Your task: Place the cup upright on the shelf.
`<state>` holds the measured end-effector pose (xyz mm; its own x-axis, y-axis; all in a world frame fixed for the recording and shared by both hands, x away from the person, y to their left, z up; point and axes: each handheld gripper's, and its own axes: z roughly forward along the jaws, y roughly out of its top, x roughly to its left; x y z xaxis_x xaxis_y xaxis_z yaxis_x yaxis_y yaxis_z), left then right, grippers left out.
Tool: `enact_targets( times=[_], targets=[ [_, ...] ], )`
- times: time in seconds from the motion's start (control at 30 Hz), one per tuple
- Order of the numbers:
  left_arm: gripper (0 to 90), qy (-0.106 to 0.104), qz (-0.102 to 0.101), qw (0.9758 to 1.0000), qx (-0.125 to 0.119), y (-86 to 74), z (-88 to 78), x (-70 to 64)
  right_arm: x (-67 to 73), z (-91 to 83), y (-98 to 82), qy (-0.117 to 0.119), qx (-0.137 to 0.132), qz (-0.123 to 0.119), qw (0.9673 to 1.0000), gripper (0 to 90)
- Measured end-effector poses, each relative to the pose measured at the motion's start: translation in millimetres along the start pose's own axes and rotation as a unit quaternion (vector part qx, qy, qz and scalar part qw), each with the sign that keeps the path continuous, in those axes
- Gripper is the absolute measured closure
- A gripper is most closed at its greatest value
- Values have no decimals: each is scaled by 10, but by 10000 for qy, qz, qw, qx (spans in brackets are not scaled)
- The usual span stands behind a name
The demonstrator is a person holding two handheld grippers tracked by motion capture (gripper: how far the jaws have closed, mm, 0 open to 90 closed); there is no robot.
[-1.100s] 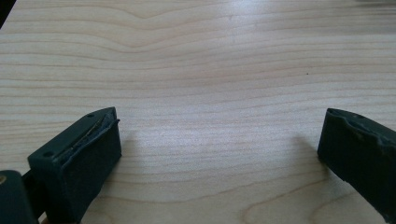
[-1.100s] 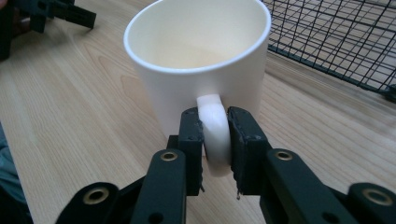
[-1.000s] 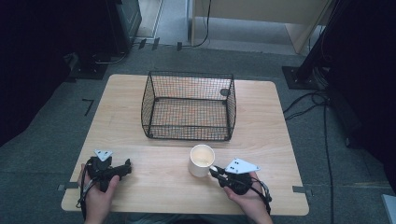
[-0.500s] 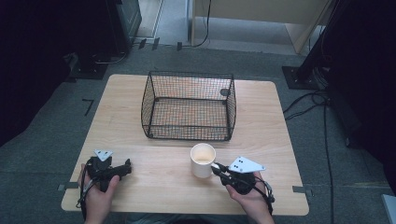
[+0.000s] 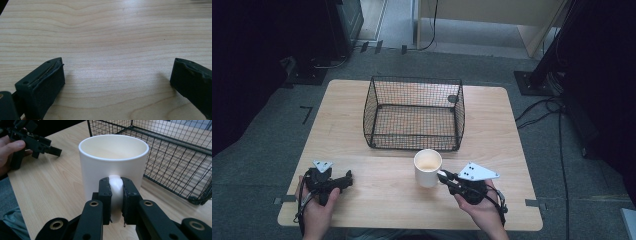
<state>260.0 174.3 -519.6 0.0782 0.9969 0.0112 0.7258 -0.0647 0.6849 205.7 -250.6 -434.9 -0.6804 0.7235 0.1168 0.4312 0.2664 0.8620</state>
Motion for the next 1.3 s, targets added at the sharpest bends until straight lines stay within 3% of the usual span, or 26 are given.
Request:
enact_targets(
  times=[0.5, 1.03, 1.3],
  targets=[
    [0, 0, 0, 10000, 0, 0, 0, 0, 36, -13, 361, 155, -161, -145, 9996, 805],
    [0, 3, -5, 10000, -8, 0, 1, 0, -2, 44, 759, 122, -430, -290, 9986, 805],
    [0, 0, -16, 10000, -11, 0, 1, -2, -72, 62, 957, -18, -548, -312, 9980, 805]
  ],
)
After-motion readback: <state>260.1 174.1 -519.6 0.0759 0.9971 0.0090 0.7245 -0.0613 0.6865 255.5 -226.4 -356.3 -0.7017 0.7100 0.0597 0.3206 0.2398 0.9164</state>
